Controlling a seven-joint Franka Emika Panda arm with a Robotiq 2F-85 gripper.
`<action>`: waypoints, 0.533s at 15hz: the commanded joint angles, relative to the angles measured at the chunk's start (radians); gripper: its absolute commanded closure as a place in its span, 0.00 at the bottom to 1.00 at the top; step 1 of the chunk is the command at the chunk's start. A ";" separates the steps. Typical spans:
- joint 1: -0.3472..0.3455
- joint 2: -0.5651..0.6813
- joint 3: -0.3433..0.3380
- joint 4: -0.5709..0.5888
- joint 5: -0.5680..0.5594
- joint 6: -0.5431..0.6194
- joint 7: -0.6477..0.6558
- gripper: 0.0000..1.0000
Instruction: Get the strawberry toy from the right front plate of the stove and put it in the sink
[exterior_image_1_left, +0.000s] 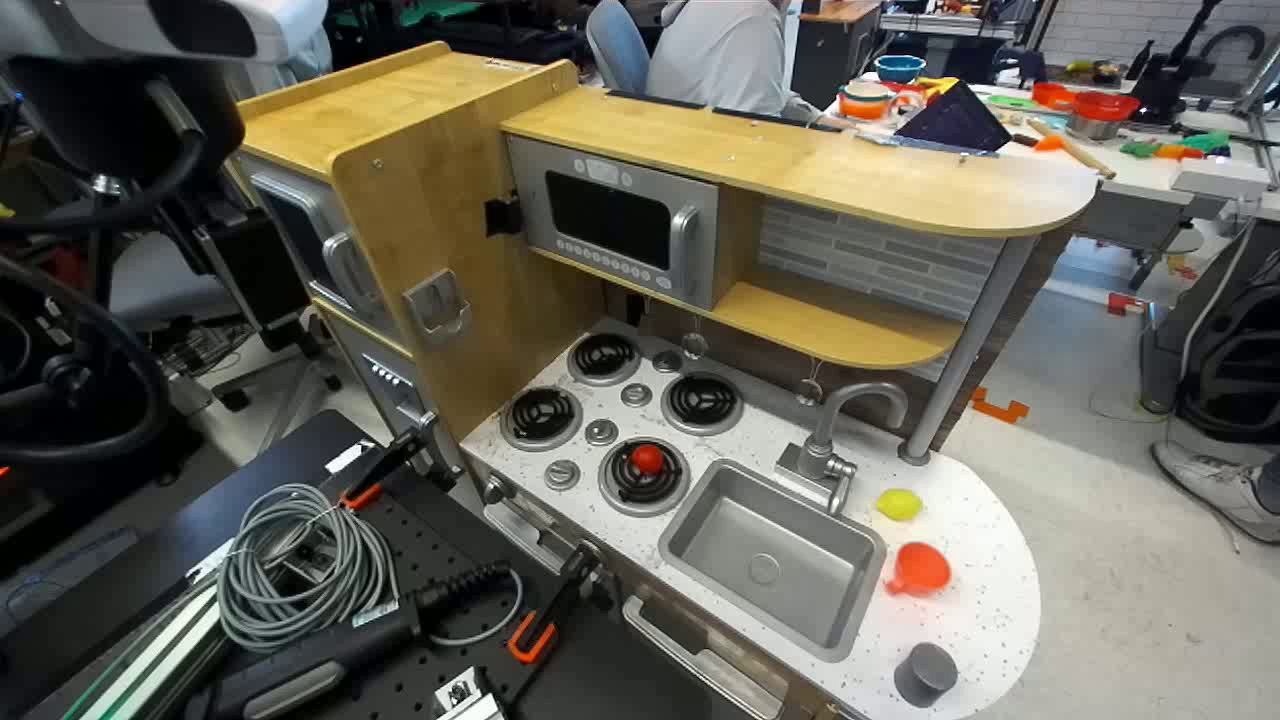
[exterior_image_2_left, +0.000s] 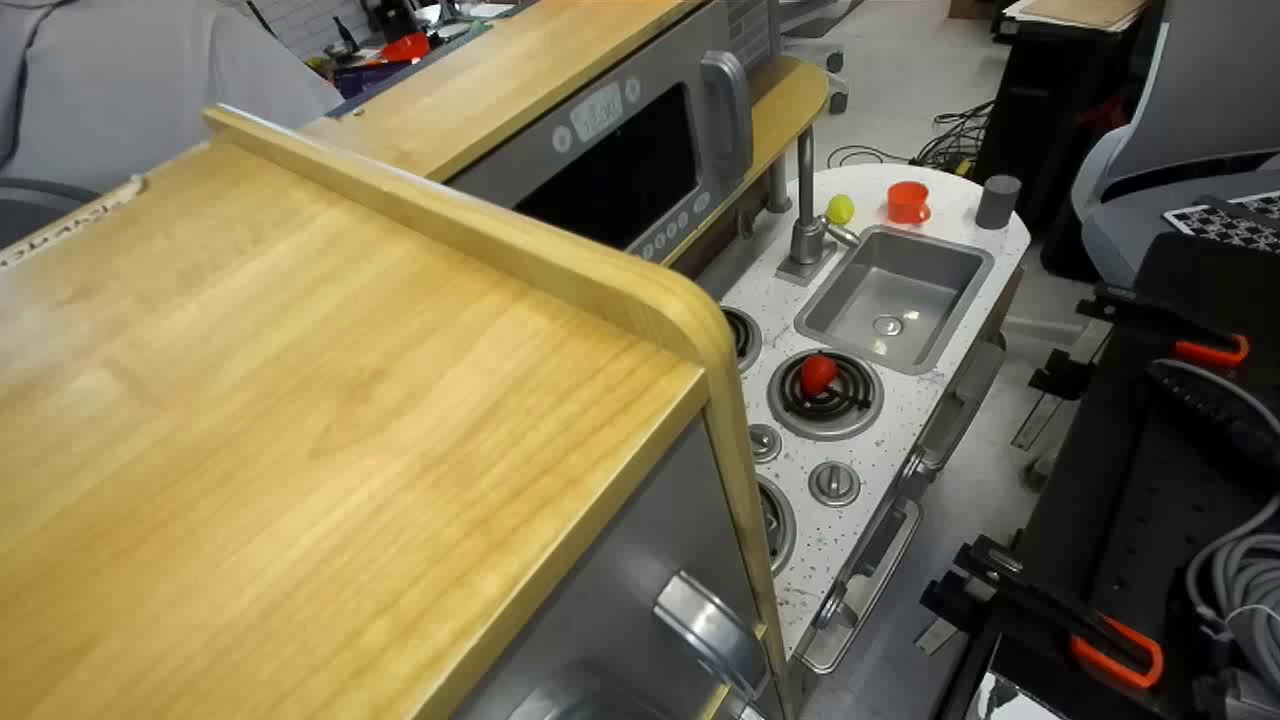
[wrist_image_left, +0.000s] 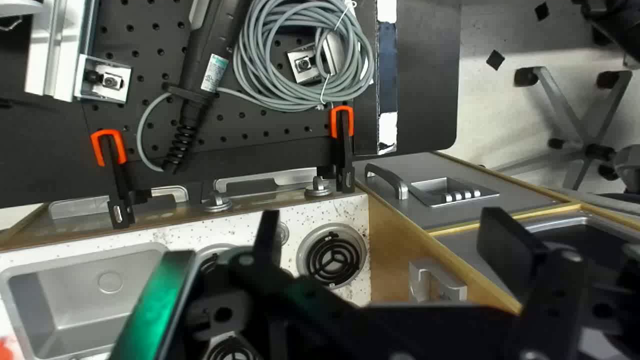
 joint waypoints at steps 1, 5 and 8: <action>-0.010 0.001 0.009 -0.002 0.006 -0.005 -0.006 0.00; -0.010 0.003 0.009 -0.010 0.006 -0.005 -0.006 0.00; -0.010 0.003 0.009 -0.010 0.006 -0.005 -0.006 0.00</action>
